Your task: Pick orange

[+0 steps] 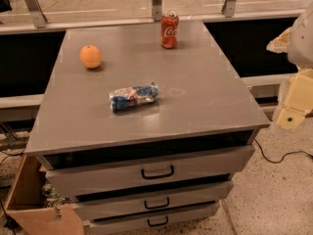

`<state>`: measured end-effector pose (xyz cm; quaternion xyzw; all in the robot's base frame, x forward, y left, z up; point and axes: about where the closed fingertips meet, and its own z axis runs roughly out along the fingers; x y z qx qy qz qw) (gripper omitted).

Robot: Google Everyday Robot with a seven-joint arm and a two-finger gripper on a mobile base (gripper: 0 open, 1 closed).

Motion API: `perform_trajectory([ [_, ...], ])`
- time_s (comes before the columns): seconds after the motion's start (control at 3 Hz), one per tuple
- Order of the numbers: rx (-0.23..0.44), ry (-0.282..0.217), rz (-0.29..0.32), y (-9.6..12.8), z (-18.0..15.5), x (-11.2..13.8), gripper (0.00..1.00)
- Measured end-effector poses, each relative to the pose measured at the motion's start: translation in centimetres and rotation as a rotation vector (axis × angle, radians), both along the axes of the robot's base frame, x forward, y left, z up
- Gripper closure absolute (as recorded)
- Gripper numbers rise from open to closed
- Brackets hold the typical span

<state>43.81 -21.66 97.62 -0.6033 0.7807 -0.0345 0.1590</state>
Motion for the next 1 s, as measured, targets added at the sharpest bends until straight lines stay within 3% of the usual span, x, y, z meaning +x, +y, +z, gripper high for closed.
perform_trajectory([
  [0.33,0.0,0.0,0.0,0.0,0.0,0.0,0.0],
  [0.67,0.038,-0.028,0.033,2.7,0.4,2.5,0.0],
  [1.0,0.139,-0.073,0.07,7.4,1.3,6.9,0.0],
])
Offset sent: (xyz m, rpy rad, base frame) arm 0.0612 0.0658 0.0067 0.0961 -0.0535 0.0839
